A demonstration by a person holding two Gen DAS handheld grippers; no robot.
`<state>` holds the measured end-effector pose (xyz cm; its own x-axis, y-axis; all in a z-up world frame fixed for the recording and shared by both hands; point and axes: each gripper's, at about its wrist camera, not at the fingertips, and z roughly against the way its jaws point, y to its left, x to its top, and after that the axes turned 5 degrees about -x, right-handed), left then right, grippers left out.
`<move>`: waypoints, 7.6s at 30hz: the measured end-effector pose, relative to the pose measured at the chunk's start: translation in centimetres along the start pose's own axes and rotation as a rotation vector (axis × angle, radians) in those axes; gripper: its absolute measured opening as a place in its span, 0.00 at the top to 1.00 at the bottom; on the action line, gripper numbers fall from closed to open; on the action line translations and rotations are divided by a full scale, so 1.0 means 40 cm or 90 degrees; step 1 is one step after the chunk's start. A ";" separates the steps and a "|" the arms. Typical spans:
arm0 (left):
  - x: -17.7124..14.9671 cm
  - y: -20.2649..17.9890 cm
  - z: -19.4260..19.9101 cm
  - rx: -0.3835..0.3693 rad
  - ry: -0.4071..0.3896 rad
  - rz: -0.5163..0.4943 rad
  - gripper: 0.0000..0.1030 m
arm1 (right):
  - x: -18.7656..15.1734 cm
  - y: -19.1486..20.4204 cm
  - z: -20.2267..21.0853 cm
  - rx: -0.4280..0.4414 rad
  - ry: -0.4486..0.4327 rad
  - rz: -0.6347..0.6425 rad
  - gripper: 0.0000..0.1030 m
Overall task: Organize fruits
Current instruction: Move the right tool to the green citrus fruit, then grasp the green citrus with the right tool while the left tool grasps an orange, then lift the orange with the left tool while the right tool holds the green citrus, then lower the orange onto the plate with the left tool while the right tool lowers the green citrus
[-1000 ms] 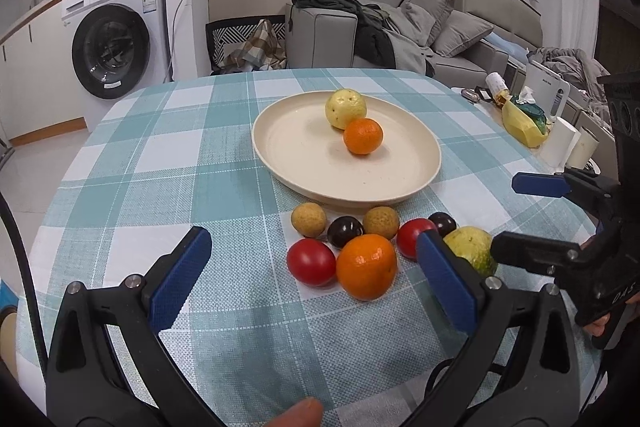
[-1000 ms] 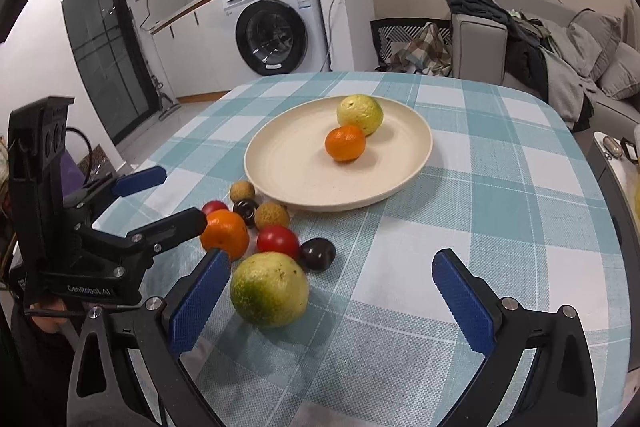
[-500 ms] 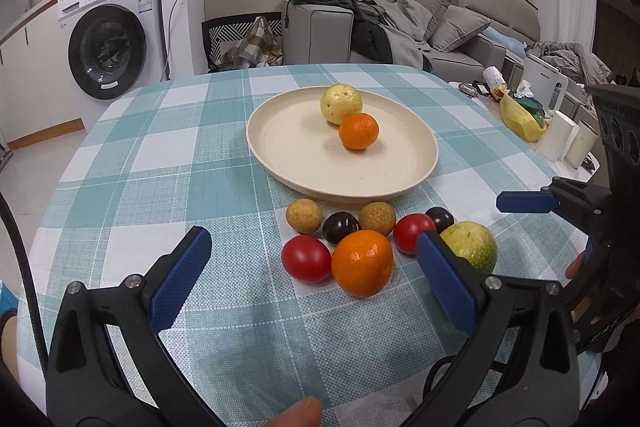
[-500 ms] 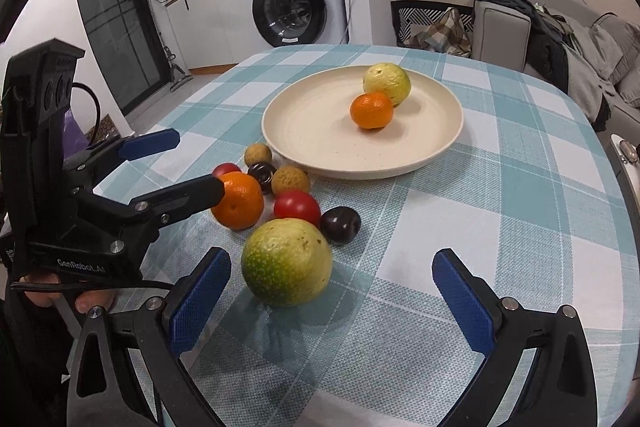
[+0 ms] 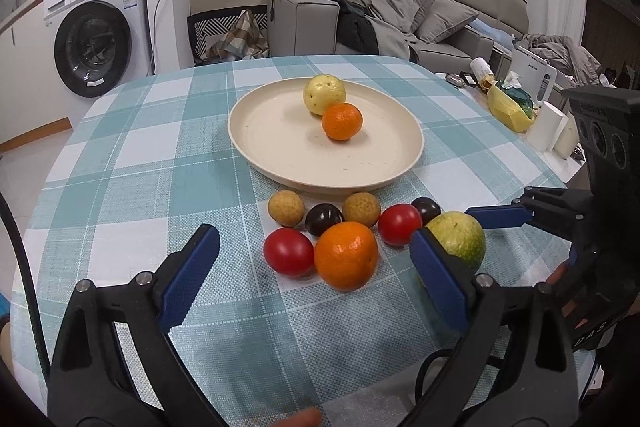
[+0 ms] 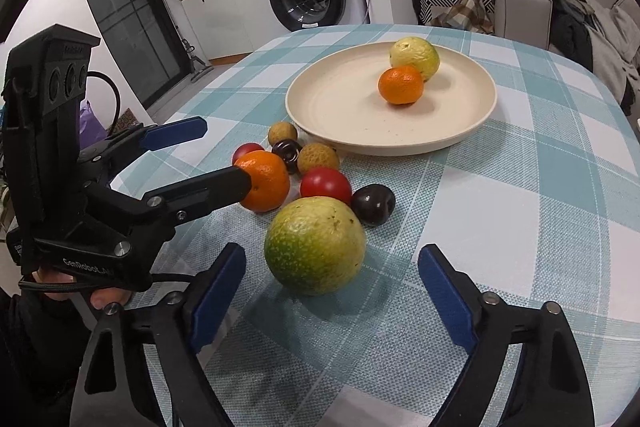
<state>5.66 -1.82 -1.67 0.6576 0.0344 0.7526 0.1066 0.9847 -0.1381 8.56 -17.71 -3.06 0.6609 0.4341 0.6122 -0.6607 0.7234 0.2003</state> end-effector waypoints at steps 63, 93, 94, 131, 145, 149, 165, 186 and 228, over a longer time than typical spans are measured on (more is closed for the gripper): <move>-0.019 -0.045 -0.011 -0.058 0.046 -0.076 0.64 | 0.023 -0.041 0.060 -0.009 -0.052 -0.028 0.51; -0.013 -0.051 -0.014 -0.046 0.061 -0.096 0.74 | 0.019 -0.040 0.063 -0.008 -0.048 -0.026 0.51; -0.014 -0.053 -0.014 -0.045 0.063 -0.098 0.74 | 0.018 -0.041 0.061 -0.008 -0.047 -0.027 0.51; 0.009 -0.063 0.019 -0.050 -0.010 -0.079 0.71 | 0.021 -0.050 0.086 -0.011 -0.096 -0.043 0.51; 0.066 -0.023 0.033 -0.033 -0.052 -0.049 0.71 | 0.049 -0.057 0.090 -0.017 -0.139 -0.062 0.51; 0.083 -0.012 0.016 -0.027 -0.054 -0.040 0.71 | 0.067 -0.058 0.083 -0.013 -0.139 -0.058 0.51; 0.125 0.028 -0.050 -0.008 -0.059 -0.011 0.71 | 0.139 -0.085 0.062 -0.010 -0.157 -0.052 0.51; 0.172 0.045 -0.149 0.010 -0.046 -0.001 0.71 | 0.193 -0.115 -0.004 -0.013 -0.133 -0.061 0.51; 0.150 0.041 -0.178 0.003 0.009 0.009 0.57 | 0.171 -0.141 -0.034 -0.112 -0.138 -0.069 0.30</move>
<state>15.09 -1.20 -1.98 0.6698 0.0464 0.7411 0.0938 0.9848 -0.1464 17.28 -18.09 -1.05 0.6200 0.2379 0.7476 -0.5064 0.8492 0.1497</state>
